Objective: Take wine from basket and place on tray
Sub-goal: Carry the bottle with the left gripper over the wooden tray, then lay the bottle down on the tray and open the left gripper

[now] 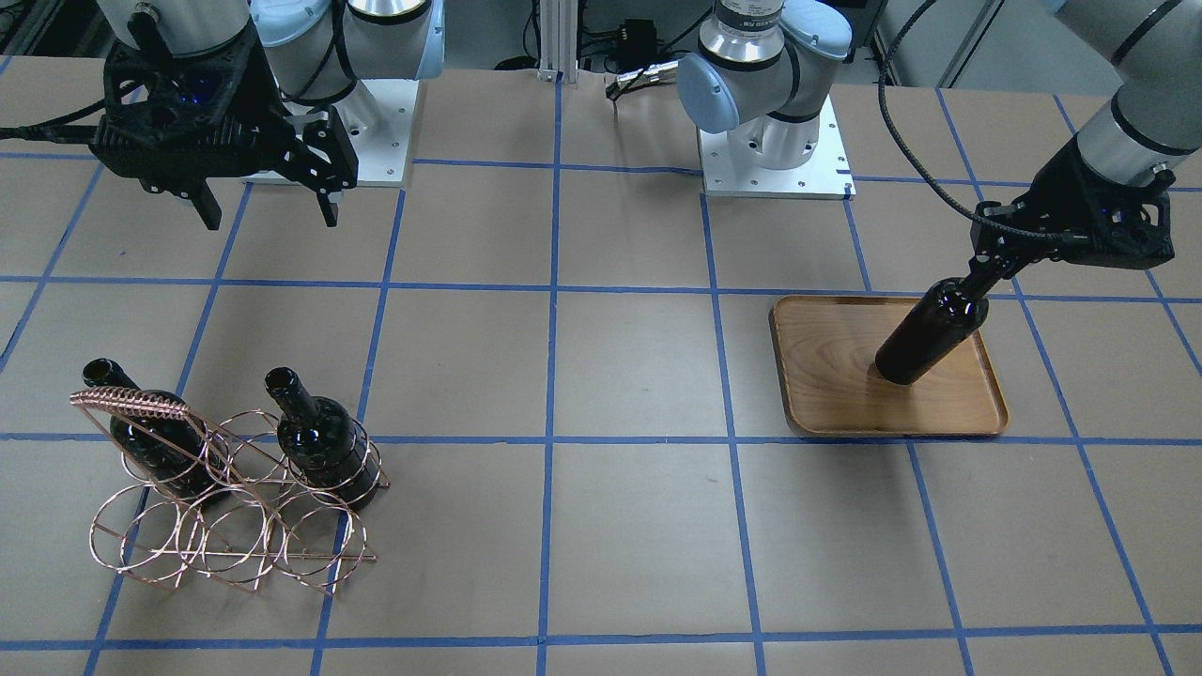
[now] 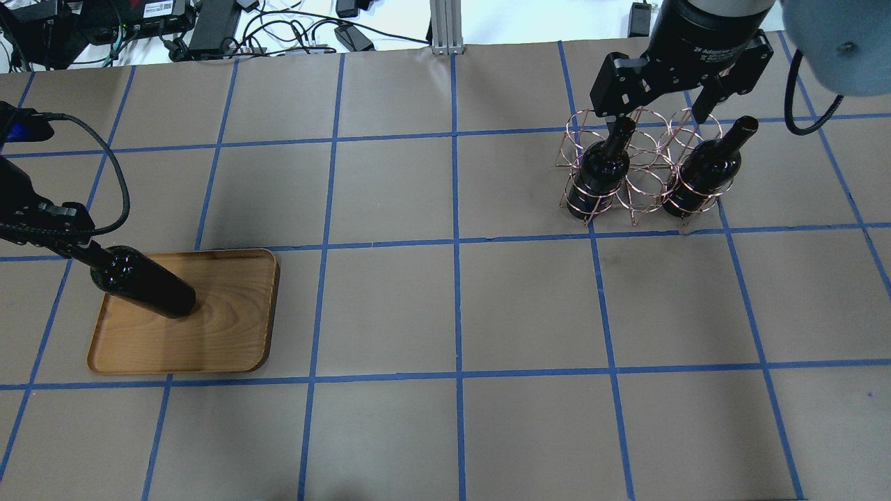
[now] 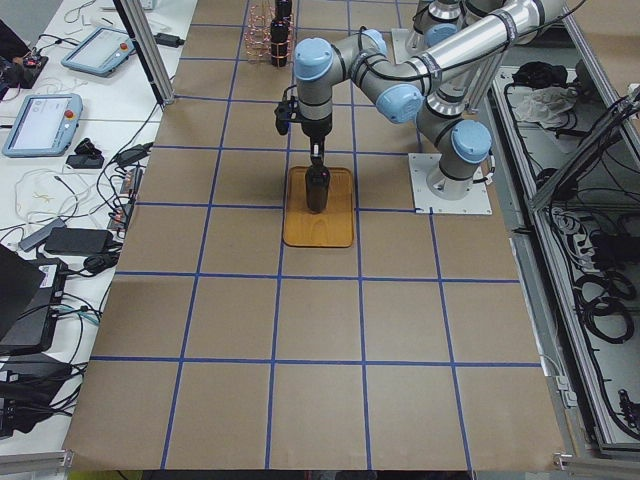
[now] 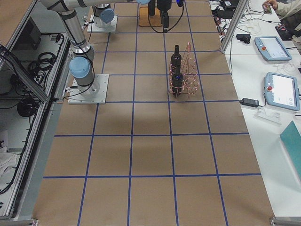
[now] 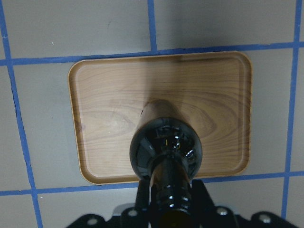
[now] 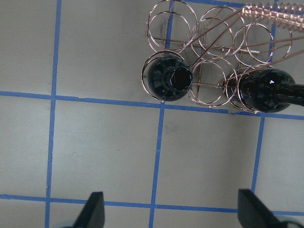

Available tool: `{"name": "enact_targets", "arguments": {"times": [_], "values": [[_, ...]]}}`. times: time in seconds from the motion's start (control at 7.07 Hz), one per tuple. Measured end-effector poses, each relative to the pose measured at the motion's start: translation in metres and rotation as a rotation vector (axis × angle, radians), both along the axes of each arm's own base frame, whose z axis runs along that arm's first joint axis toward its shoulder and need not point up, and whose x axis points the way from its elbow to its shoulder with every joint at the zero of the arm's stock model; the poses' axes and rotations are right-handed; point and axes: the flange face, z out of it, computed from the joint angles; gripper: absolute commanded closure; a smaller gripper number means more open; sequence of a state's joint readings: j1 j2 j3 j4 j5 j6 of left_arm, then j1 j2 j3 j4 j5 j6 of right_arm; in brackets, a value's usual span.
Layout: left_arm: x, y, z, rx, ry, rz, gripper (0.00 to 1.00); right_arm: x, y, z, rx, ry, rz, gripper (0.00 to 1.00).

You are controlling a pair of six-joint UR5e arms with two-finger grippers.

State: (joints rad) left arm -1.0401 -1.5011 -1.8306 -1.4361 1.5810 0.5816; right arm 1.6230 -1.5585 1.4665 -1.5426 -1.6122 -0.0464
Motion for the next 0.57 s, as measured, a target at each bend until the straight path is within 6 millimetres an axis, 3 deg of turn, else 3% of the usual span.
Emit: {"name": "enact_targets", "arguments": {"times": [0.57], "values": [[0.0011, 0.0003, 0.0049, -0.001, -0.011, -0.001, 0.00, 0.0001, 0.0000, 0.0001, 0.000, -0.001, 0.000, 0.00]]}}
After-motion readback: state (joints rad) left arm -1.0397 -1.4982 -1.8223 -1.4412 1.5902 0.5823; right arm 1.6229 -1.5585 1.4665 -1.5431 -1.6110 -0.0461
